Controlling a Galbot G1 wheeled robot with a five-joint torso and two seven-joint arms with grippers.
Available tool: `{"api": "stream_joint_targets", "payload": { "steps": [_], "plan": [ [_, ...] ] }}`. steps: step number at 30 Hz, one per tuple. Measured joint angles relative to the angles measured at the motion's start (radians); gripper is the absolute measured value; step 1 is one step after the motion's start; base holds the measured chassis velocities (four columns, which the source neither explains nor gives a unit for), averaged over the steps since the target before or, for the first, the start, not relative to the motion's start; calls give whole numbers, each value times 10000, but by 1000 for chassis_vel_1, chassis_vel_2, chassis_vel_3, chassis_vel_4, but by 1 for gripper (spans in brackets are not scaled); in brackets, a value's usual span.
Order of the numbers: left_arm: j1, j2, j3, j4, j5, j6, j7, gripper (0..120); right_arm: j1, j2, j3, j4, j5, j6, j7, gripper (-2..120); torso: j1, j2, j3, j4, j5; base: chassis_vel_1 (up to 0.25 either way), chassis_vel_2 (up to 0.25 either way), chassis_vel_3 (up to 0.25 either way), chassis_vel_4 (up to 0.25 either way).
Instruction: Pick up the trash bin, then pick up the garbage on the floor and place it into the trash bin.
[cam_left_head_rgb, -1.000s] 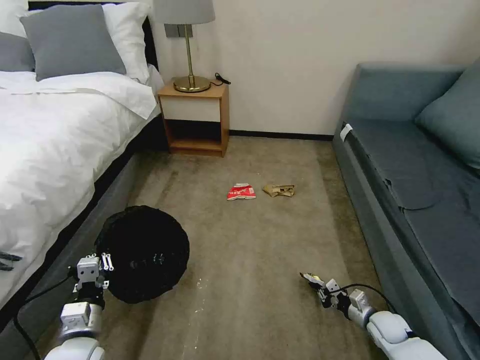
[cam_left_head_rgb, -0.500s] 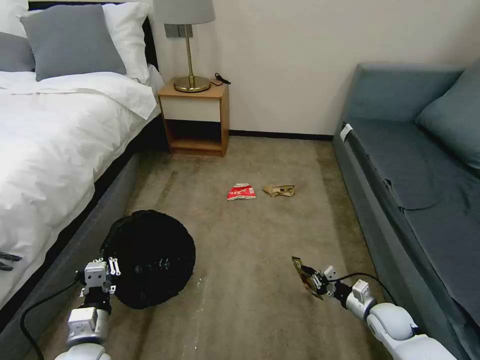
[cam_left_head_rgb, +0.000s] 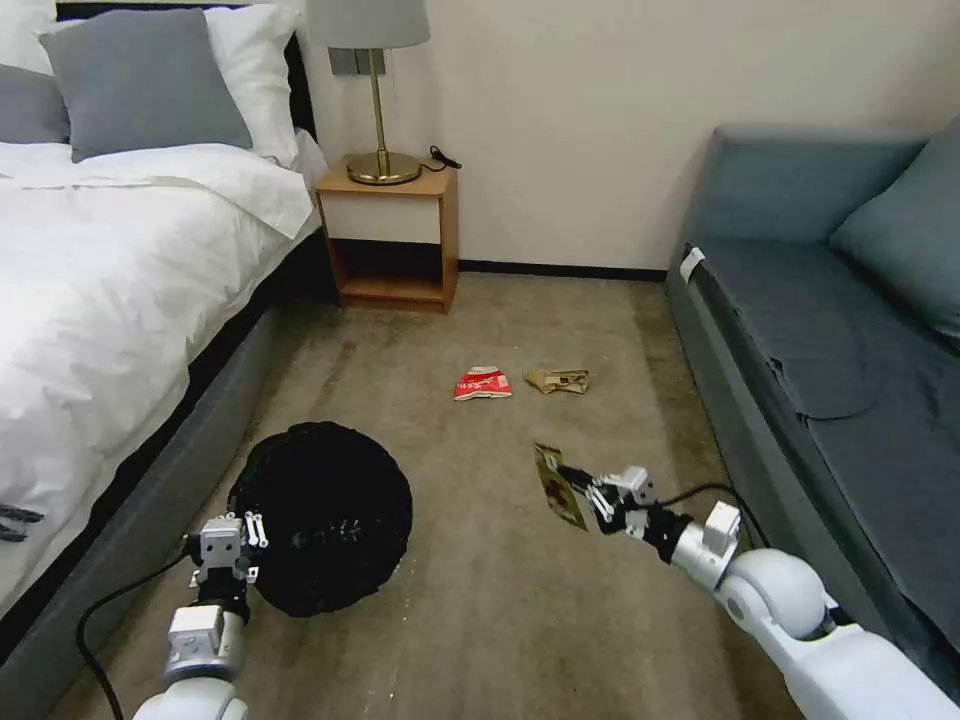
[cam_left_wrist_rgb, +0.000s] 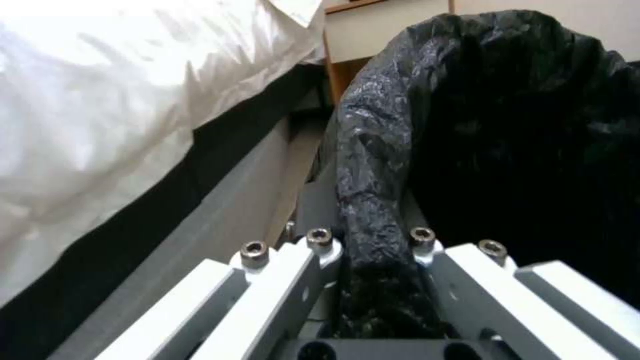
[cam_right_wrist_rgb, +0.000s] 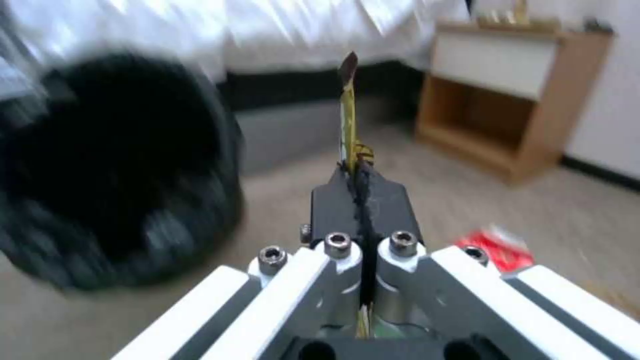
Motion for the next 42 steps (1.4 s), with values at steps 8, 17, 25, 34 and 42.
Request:
{"api": "stream_joint_targets", "payload": {
  "steps": [8,17,25,34,42],
  "plan": [
    [-326,-342,623,-10,321,228,9,4,928,-284,-777,1335,1437,-627,192,0,0,0,0,1,-1,0,0,0,0],
    [-657,-578,1287,38,486,366,124,4,1987,-53,-1933,995,2459,-637,150,0,0,0,0,-3,0,0,0,0,0],
    [-958,-936,1760,51,714,704,-36,4,2830,655,-2931,-351,2457,-331,33,0,0,0,0,1,2,0,0,0,0],
    [-1167,-1179,1994,32,836,1016,-299,4,3294,1179,-3893,-1691,2047,249,45,0,0,0,1,0,1,0,0,0,0],
    [-1246,-1352,1972,43,792,1092,-388,4,3450,1355,-4422,-2500,1295,379,-23,0,0,0,1,-1,1,0,0,0,0]
  ]
}}
